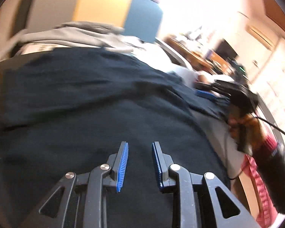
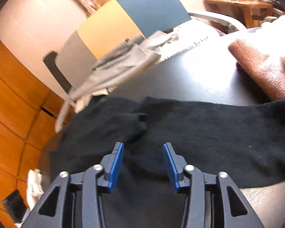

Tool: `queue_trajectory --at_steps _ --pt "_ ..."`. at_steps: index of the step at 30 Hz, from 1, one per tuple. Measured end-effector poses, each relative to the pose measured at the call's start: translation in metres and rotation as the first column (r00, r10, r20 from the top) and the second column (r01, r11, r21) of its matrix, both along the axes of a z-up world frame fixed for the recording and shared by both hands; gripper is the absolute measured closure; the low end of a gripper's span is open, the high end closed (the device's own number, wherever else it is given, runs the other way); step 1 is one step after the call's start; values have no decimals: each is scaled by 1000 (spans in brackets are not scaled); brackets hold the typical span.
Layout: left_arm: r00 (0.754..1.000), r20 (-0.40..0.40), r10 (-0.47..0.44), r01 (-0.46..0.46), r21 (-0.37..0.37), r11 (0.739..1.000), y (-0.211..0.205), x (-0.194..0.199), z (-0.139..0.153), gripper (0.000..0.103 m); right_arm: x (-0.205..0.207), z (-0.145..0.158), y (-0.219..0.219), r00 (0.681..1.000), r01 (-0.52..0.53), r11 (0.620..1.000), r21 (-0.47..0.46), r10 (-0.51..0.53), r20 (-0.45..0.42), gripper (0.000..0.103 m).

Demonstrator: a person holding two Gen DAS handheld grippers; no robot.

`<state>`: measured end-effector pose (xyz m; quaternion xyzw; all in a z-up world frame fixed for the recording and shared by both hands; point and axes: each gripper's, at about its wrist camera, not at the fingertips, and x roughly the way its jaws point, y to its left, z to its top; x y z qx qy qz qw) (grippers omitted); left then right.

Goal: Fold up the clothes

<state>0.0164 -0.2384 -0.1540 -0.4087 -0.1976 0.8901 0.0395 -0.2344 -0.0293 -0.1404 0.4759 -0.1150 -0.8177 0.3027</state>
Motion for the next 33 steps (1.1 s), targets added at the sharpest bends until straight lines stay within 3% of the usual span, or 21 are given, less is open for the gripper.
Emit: queue_trajectory --at_steps 5,10,12,16,20,25,28,29,30,32,33 --pt "989 73 -130 127 44 991 41 -15 -23 78 -10 -22 -21 999 -33 988 149 32 6 62" --pt "987 65 -146 138 119 983 43 -7 -33 79 -25 -27 -16 1000 -6 982 189 10 -18 72" --pt "986 64 -155 148 102 984 46 -3 -32 79 -31 -30 -15 1000 11 980 201 -7 -20 84" --pt "982 69 -175 171 63 983 50 2 -30 79 -41 -32 -7 999 41 981 187 -42 1 98" --pt "981 74 -180 178 32 984 41 -1 -19 79 -44 -31 -6 998 64 978 198 -65 -2 100" --pt "998 -16 -65 64 -47 997 -8 -24 20 78 -4 8 19 990 103 987 127 -91 -104 94" --pt "999 -36 34 -36 -34 999 -47 -45 32 78 38 43 76 969 186 981 47 -175 -173 86" --pt "998 -34 57 -57 -21 998 -56 -49 33 78 50 53 102 959 229 973 10 -223 -177 73" --pt "996 -31 79 -79 -9 997 -65 -54 34 78 62 62 127 945 273 962 -21 -272 -181 50" --pt "993 -25 118 -117 15 993 -81 -62 36 78 81 78 170 899 379 925 -38 -377 -221 35" --pt "993 -19 116 -115 20 993 -78 -66 34 78 87 84 190 878 416 908 -43 -413 -242 35"
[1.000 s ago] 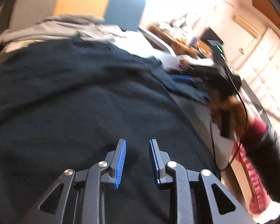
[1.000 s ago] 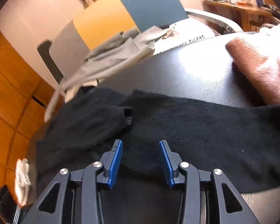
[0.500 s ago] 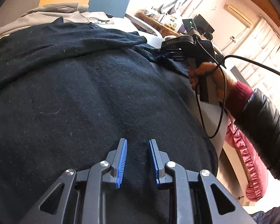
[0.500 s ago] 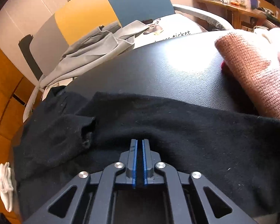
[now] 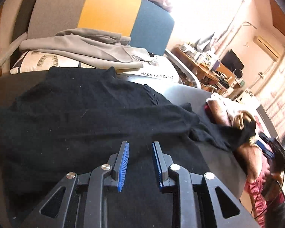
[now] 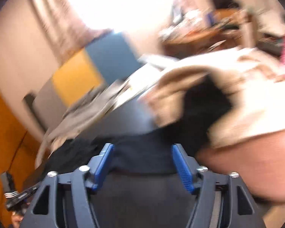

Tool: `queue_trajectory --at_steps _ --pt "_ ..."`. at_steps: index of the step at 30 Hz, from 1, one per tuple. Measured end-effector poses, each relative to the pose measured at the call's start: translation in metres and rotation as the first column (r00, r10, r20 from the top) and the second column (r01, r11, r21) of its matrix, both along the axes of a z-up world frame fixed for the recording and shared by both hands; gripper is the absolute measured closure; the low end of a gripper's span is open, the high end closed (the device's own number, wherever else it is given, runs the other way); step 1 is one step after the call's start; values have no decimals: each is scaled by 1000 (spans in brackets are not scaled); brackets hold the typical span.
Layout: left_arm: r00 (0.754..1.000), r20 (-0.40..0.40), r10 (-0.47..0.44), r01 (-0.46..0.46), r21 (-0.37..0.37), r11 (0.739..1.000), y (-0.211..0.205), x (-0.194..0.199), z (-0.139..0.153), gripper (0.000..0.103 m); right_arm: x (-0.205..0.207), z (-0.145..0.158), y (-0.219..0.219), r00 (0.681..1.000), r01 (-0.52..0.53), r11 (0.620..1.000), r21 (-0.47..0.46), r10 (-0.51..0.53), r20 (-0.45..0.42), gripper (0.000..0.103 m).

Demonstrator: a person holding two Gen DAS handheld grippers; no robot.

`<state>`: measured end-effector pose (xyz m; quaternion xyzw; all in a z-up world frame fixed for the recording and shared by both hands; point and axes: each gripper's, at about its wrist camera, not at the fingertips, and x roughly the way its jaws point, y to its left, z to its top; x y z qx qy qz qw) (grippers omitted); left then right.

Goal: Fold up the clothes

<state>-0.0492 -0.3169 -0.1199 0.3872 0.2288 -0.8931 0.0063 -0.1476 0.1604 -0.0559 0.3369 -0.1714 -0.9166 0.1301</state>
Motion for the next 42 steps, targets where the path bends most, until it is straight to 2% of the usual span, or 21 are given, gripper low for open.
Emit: queue_trajectory --at_steps 2,4,8,12,14,16,17,18,22,23,24,25,29,33,36,39,42 --pt "1000 11 -4 4 11 1000 5 -7 -4 78 10 11 38 996 77 997 -2 -77 -37 35" --pt "1000 25 -16 16 13 1000 16 -14 -9 78 7 12 64 993 110 992 -54 -112 -28 35" --pt "996 59 -67 67 -7 998 46 -18 -17 78 -8 6 77 992 108 986 -125 -114 -47 36" --pt "992 84 -90 97 -84 992 61 -31 -18 78 -36 -12 68 990 139 976 -168 -142 -10 37" --pt "995 78 -62 74 -163 984 58 -41 -14 78 -38 -16 68 987 151 971 -186 -158 -23 37" --pt "997 74 -9 24 -206 978 48 -52 -13 78 -41 -19 67 985 156 967 -201 -167 -37 39" --pt "997 73 19 -2 -226 974 42 -58 -12 78 -43 -19 64 985 157 969 -189 -167 -43 45" --pt "996 75 51 -32 -240 970 34 -64 -14 78 -46 -19 62 984 160 971 -177 -170 -46 56" --pt "979 153 138 -94 -264 960 7 -86 -39 78 -58 -25 54 984 172 976 -136 -177 -30 76" --pt "975 167 148 -99 -271 958 4 -88 -46 78 -60 -25 52 984 174 978 -114 -178 -27 92" --pt "977 160 143 -93 -283 955 5 -88 -49 78 -60 -25 50 984 175 980 -91 -177 -20 97" --pt "978 156 137 -86 -297 951 6 -89 -51 78 -60 -25 48 985 173 982 -73 -174 -16 97" --pt "977 176 120 -54 -341 938 11 -93 -52 78 -47 -14 47 991 126 985 -119 -131 -31 97" --pt "979 178 102 -52 -267 962 -1 -93 -52 78 -39 6 36 995 56 972 -227 -72 -64 97" --pt "981 176 86 -39 -253 967 -3 -92 -52 78 -45 21 18 997 -7 953 -302 -18 -80 97" --pt "982 169 81 -38 -246 968 -4 -90 -52 78 -54 31 -16 995 -81 929 -360 52 -89 97" --pt "983 165 80 -41 -226 973 -7 -89 -52 78 -66 40 -67 984 -172 913 -370 141 -107 97"
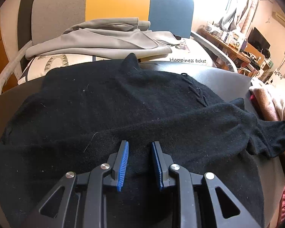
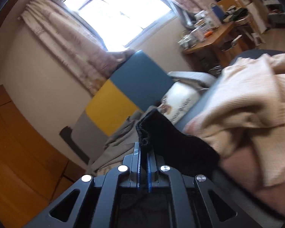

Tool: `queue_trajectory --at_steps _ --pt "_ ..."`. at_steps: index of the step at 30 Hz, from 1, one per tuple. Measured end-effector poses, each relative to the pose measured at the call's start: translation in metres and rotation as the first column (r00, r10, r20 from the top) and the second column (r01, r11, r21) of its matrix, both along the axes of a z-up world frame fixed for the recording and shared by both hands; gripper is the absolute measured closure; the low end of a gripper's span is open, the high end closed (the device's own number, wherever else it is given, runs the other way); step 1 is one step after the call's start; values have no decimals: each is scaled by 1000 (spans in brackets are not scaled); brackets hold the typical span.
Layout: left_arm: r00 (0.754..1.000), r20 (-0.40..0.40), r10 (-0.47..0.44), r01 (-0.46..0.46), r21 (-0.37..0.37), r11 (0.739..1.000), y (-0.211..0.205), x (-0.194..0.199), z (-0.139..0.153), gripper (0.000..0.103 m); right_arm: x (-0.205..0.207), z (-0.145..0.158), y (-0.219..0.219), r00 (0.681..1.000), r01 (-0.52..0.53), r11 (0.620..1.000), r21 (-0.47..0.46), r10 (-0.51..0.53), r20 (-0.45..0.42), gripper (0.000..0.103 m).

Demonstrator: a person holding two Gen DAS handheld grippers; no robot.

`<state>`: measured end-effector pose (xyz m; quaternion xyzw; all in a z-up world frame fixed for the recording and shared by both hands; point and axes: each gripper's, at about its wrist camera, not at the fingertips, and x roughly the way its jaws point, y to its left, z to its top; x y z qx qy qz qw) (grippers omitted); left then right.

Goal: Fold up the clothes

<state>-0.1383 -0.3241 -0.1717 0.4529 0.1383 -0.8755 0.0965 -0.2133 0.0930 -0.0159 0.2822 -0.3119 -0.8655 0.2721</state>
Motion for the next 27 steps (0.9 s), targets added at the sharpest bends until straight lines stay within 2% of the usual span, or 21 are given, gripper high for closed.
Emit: queue_trajectory --at_steps 6,10,14,15,17,18,19,21,23,25,27 --pt "1000 -5 -17 17 27 1000 -5 1 0 78 -23 8 -109 988 -148 988 32 149 -28 97" --pt "1000 -23 -16 17 67 998 -10 2 -1 78 -38 -1 -166 971 -238 970 40 238 3 97" --pt "998 -63 0 10 156 988 -22 8 -4 78 -41 -22 -222 936 -352 934 64 350 45 97" --pt "997 -74 11 4 207 978 -28 10 -4 78 -39 -28 -236 924 -381 921 78 377 58 97" --pt "994 -96 45 -7 365 931 -47 14 -7 76 -31 -47 -262 898 -438 891 120 429 96 97" --pt "992 -104 76 -18 470 883 -60 18 -11 75 -27 -58 -275 884 -465 873 147 452 117 97" --pt "990 -106 98 -27 528 849 -68 20 -13 75 -21 -69 -287 871 -490 855 173 471 139 97" --pt "983 -118 140 -42 596 802 -83 29 -12 75 -11 -90 -298 858 -512 835 202 484 171 97" --pt "978 -155 137 -8 633 774 -88 34 -7 74 -3 -108 -300 843 -534 821 201 499 200 97" --pt "977 -178 119 33 674 738 -88 34 -3 66 4 -123 -304 830 -554 802 222 514 217 97" --pt "984 -162 73 65 711 700 -83 25 -4 58 9 -135 -304 822 -566 790 234 521 230 97"
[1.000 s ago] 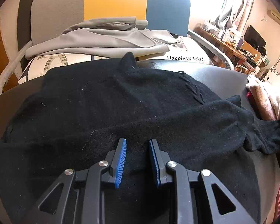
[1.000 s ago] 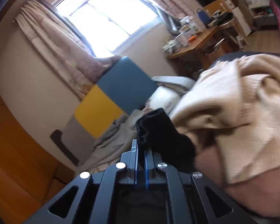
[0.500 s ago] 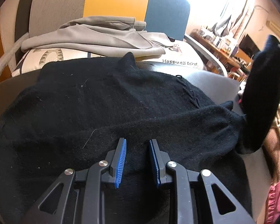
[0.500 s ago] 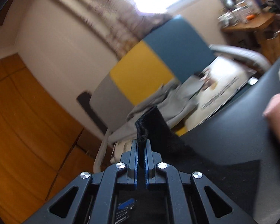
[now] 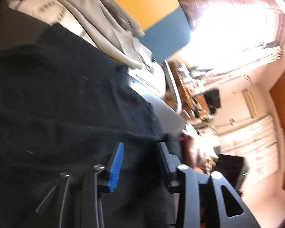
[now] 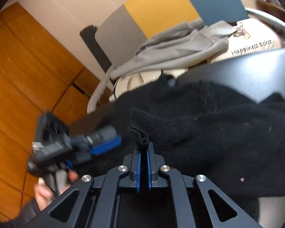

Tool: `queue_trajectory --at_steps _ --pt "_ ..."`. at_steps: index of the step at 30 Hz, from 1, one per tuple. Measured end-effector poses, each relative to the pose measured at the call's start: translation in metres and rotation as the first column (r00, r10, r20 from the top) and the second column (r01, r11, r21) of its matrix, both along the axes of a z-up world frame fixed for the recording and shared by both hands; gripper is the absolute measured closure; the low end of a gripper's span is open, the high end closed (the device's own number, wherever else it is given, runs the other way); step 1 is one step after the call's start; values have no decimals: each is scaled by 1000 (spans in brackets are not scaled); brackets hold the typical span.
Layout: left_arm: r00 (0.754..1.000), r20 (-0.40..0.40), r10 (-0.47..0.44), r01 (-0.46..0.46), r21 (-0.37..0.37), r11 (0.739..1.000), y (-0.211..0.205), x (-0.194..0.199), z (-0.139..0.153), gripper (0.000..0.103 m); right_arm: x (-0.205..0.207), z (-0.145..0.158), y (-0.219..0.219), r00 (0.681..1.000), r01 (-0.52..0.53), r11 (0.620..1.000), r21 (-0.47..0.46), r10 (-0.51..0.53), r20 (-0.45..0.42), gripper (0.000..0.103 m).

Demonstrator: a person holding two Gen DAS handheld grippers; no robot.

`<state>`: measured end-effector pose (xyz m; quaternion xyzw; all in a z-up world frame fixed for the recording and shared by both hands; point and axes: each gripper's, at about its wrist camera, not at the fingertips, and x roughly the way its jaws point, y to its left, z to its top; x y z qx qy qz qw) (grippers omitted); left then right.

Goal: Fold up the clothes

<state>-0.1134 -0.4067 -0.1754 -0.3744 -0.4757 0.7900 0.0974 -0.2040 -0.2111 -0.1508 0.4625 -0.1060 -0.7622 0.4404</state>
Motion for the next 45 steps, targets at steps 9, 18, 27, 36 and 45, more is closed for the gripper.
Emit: queue_trajectory --at_steps 9,18,27,36,45 --pt "990 92 -110 101 96 990 35 -36 -18 49 16 -15 11 999 -14 999 28 15 -28 96" --pt "960 205 -193 198 -7 980 73 -57 -16 95 21 -9 48 999 35 999 -7 -35 -11 67" --pt "960 -10 -282 278 -137 951 113 -70 95 96 36 -32 185 938 296 941 -165 -253 235 31" --pt "906 -138 -401 364 -232 902 179 -118 214 96 34 -45 237 867 435 816 -381 -266 421 24" --pt "901 -220 -373 315 -257 914 164 -118 270 96 10 -64 258 754 614 535 -580 -182 631 0"
